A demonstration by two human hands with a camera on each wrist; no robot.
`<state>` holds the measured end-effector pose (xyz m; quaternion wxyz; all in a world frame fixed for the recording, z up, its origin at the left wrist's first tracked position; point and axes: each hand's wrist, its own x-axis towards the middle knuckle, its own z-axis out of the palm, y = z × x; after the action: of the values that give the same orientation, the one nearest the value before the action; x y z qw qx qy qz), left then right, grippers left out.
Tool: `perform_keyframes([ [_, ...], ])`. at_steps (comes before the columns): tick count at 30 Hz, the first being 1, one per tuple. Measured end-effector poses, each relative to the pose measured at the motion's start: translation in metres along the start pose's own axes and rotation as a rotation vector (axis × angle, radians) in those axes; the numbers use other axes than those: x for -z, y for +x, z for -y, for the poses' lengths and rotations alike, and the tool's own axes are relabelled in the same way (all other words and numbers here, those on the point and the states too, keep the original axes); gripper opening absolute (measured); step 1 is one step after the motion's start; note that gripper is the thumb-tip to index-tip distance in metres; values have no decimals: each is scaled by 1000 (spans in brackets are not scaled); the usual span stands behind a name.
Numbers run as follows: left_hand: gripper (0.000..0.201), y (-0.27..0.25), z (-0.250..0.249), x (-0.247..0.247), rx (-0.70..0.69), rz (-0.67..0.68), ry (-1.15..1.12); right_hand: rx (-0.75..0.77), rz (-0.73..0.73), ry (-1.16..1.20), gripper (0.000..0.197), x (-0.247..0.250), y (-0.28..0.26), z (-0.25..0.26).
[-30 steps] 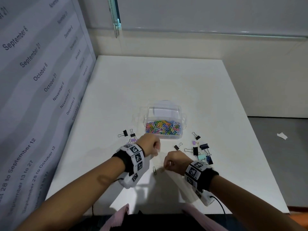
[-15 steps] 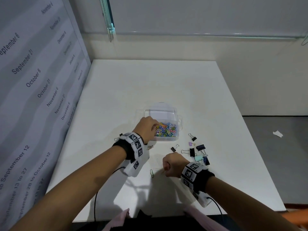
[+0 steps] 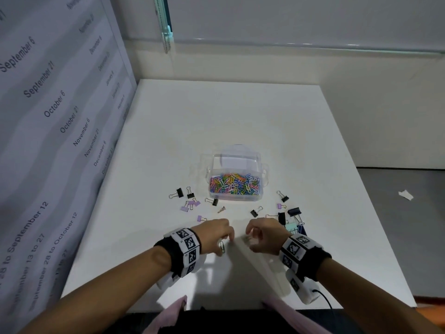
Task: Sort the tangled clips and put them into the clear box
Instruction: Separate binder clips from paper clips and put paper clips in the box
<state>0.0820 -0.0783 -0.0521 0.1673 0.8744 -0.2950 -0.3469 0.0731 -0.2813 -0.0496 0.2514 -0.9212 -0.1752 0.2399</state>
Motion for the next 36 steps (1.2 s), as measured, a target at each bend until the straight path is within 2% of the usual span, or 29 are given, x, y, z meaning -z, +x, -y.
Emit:
perform_keyframes([
  [5, 24, 2, 0, -6, -10, -48, -44, -32, -10, -1, 15, -1, -1, 2],
  [9, 16, 6, -3, -7, -10, -60, -33, -75, 26, -11, 16, 1, -2, 2],
  [15, 16, 9, -5, -11, 10, -72, 19, -69, 104, -68, 16, 2, 1, 4],
  [22, 13, 11, -3, -13, -34, -108, 45, -10, 79, -84, 11, 1, 2, 5],
  [28, 35, 23, -3, 1, 13, -105, 131, -40, 88, -108, 16, 2, 3, 7],
  [31, 27, 26, -1, 4, 2, -85, 168, -78, 109, -116, 16, -1, 3, 7],
  [36, 18, 23, 4, -1, 7, -153, 104, -120, 136, -102, 14, -5, 4, 10],
])
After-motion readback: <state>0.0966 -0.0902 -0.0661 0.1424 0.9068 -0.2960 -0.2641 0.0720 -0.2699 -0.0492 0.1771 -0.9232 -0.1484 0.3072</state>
